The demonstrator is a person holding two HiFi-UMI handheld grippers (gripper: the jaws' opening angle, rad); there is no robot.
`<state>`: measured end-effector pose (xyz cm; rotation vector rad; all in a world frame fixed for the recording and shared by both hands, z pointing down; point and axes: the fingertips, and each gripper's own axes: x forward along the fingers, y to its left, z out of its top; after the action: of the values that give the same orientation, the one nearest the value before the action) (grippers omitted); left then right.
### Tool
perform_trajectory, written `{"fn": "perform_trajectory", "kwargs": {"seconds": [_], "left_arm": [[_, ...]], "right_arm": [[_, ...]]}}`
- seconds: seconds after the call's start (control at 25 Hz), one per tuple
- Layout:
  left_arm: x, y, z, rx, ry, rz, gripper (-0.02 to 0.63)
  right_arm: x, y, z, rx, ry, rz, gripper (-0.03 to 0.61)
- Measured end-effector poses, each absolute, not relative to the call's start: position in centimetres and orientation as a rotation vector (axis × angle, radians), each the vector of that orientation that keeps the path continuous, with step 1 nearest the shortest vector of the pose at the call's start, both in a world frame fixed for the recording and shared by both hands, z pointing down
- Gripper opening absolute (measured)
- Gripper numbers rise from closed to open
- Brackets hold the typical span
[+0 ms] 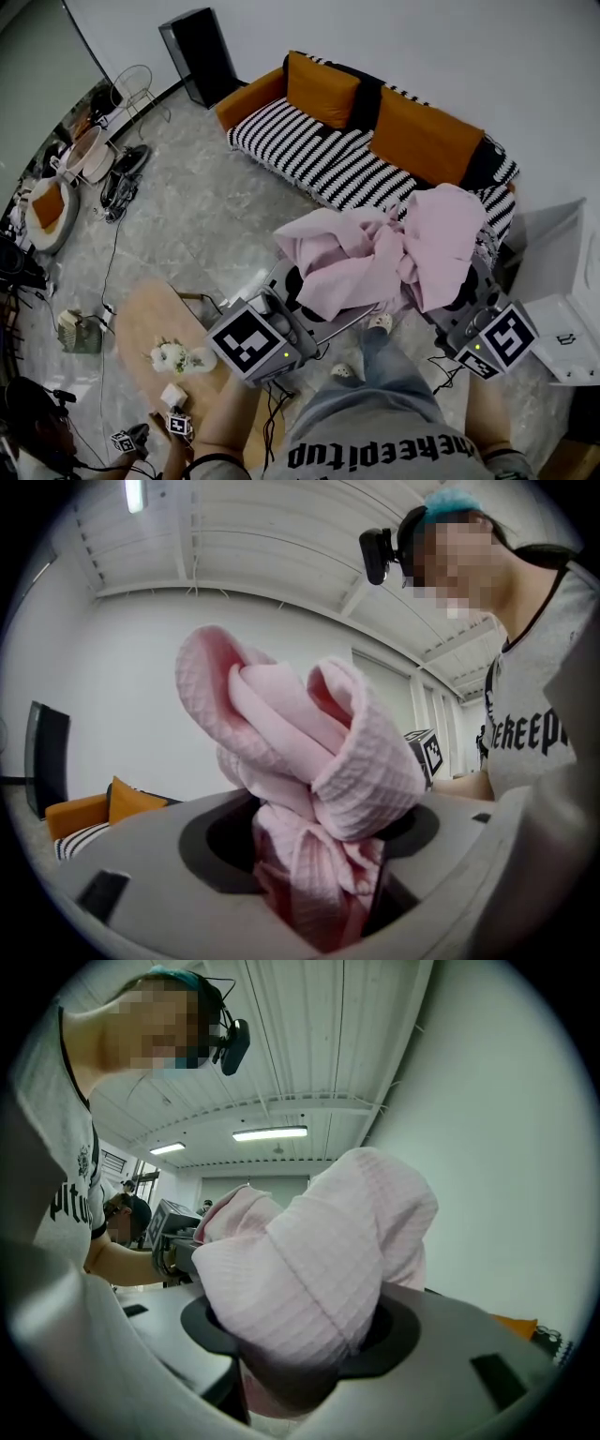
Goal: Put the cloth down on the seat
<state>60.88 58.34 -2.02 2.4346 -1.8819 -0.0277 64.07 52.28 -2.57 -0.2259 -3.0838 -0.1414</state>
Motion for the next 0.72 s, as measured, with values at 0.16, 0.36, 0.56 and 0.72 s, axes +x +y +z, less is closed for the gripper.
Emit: {"fn": "perform_trajectory", "kwargs": {"seconds": [0.16, 0.36, 0.56, 0.72], "left_arm": [[57.4, 54.9, -0.9, 2.395, -1.916, -0.023, 0.357], [51.0, 46.7, -0.4, 2.364, -1.982, -0.006, 0.357], [49.0, 43.3, -0.4, 2.298, -1.984, -0.007, 0.357], [48.7, 43.3, 0.0, 2.342, -2.024, 0.015, 0.357]], "right_arm": [[60.4, 48.8, -1.6, -0.263, -3.076, -0.157, 0.253], [53.9, 40.4, -0.9, -0.338, -3.063, -0.127, 0.253], [51.6, 36.9, -1.0, -0.372, -3.061, -0.126, 0.253], [51.5, 36.9, -0.7, -0.377, -3.074, -0.162, 0.253]]}}
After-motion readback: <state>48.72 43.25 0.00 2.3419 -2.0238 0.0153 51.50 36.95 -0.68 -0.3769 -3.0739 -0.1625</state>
